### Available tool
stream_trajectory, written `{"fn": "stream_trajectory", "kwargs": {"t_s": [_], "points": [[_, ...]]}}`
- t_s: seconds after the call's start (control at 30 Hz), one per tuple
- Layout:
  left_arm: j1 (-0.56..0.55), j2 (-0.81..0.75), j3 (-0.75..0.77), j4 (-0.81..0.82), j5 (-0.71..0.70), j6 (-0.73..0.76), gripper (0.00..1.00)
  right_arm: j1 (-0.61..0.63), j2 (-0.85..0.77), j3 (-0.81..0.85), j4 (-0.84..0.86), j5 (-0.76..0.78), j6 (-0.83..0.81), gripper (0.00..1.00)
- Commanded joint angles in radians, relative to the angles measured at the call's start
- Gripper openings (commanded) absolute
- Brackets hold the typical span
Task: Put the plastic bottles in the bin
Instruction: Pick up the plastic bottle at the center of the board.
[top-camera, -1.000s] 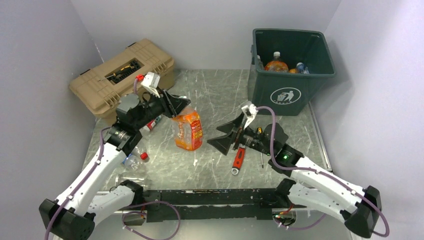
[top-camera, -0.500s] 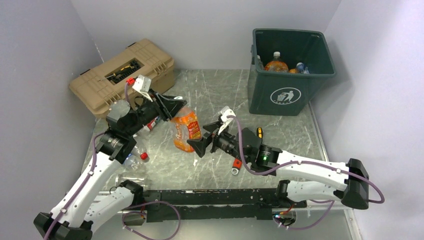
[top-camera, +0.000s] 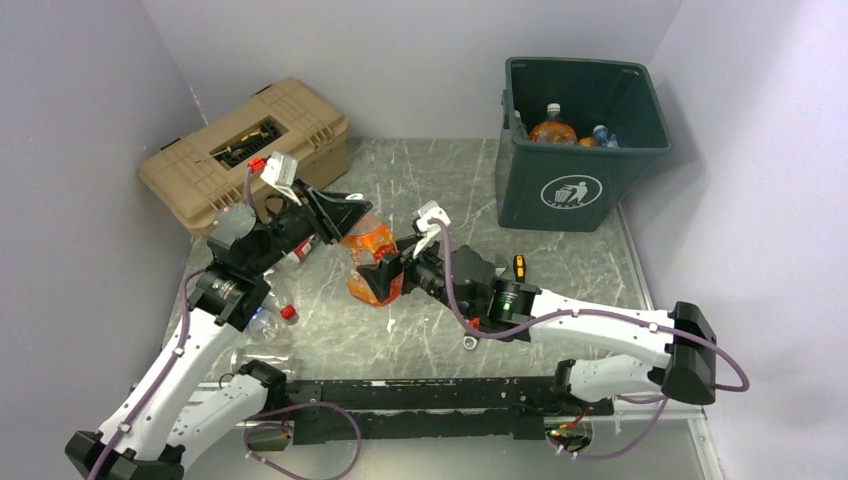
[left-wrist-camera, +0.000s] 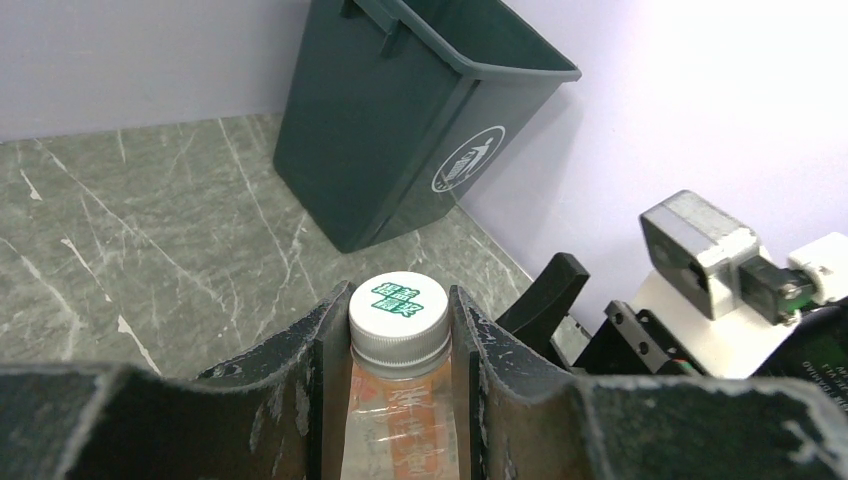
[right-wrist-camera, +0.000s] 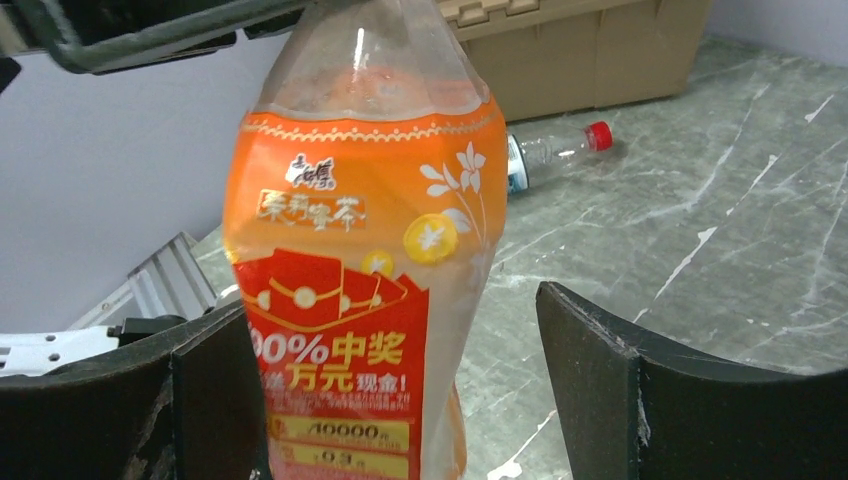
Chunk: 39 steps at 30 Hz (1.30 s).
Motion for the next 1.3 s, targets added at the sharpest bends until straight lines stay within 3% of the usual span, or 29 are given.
{"fn": "stream_trajectory", "kwargs": {"t_s": [0.0, 0.2, 0.4, 0.43, 0.47, 0.5, 0.6, 0.63, 0.8, 0.97, 1.1, 1.27], "points": [[-0.003, -0.028, -0.006, 0.039, 0.016, -0.032, 0.0, 0.005, 0.035, 0.081, -0.039, 0.03, 0.024, 0.94], [-0.003, -0.038, -0.025, 0.05, 0.012, -0.044, 0.0, 0.005, 0.078, 0.112, -0.078, 0.043, 0.037, 0.8], [-0.003, -0.039, -0.02, 0.04, 0.016, -0.049, 0.02, 0.005, 0.061, 0.085, -0.05, 0.032, 0.022, 0.44], [-0.003, -0.042, -0.02, 0.043, 0.02, -0.046, 0.1, 0.005, 0.052, 0.074, -0.041, 0.029, 0.017, 0.42], [-0.003, -0.044, -0.02, 0.042, 0.025, -0.045, 0.26, 0.005, 0.042, 0.064, -0.035, 0.027, 0.013, 0.4], [-0.003, -0.045, -0.017, 0.035, 0.023, -0.044, 0.47, 0.005, 0.033, 0.057, -0.034, 0.029, 0.008, 0.38], [-0.003, -0.053, 0.01, -0.022, -0.026, -0.036, 0.96, 0.005, -0.008, 0.044, -0.058, 0.037, -0.011, 0.35], [-0.003, -0.056, 0.025, -0.044, -0.046, -0.03, 0.99, 0.005, -0.027, 0.043, -0.074, 0.042, -0.016, 0.34], [-0.003, -0.114, 0.129, -0.229, -0.264, 0.097, 0.99, 0.005, -0.183, 0.081, -0.276, 0.078, -0.117, 0.34], [-0.003, -0.172, 0.131, -0.302, -0.481, 0.261, 0.99, 0.005, -0.343, 0.229, -0.526, 0.185, -0.249, 0.34], [-0.003, -0.155, 0.11, -0.349, -0.525, 0.335, 0.99, 0.005, -0.398, 0.331, -0.6, 0.297, -0.347, 0.33], [-0.003, -0.176, 0.011, -0.317, -0.52, 0.362, 0.99, 0.005, -0.414, 0.379, -0.578, 0.379, -0.442, 0.32]]}}
